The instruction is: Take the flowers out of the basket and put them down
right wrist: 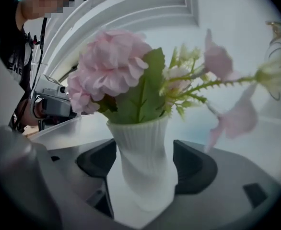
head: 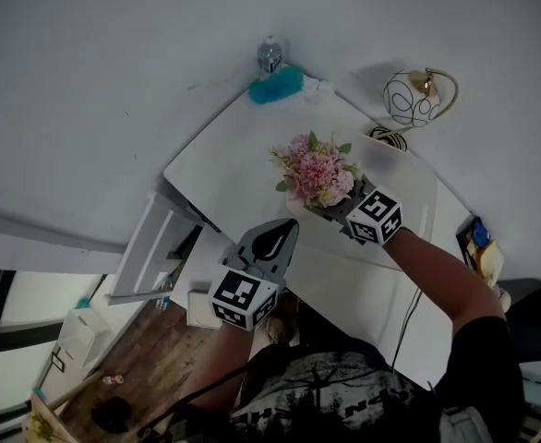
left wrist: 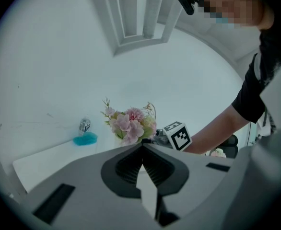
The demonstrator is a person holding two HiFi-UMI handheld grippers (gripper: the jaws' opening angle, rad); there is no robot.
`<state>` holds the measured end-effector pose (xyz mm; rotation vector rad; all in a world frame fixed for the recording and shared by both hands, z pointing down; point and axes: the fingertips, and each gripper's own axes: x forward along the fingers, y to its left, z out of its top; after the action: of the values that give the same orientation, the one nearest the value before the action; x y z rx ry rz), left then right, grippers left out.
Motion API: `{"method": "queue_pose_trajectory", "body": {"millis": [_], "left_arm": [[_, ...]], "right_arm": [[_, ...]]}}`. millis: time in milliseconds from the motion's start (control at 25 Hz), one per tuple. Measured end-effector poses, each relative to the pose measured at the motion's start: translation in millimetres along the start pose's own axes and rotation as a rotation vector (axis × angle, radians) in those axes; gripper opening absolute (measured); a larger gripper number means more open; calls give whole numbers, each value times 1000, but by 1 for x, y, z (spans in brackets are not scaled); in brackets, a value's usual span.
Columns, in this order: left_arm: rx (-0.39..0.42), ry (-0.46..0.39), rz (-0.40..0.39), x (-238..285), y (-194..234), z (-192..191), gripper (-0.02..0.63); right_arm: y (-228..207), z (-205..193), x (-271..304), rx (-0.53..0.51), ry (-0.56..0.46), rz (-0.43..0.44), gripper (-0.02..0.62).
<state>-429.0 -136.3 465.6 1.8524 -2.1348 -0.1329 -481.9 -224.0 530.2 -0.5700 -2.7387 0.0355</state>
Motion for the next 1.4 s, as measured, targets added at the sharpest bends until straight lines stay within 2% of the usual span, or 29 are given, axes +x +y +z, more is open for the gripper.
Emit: {"method": "queue_pose_trajectory", "body": {"millis": [360, 680, 920, 1400], "left_arm": [[6, 5, 1, 3, 2, 1, 14], [8, 6, 7, 3, 5, 2, 14], [9, 14, 3, 3, 3, 2, 14], [64, 12, -28, -5, -18, 14, 14]], "right_arm": [[4, 6, 24, -20, -43, 24, 348], [3, 7, 24, -72, -37, 21, 346], [3, 13, 18, -70, -40, 16, 336], [17, 41, -12, -102, -38, 9, 334]]}}
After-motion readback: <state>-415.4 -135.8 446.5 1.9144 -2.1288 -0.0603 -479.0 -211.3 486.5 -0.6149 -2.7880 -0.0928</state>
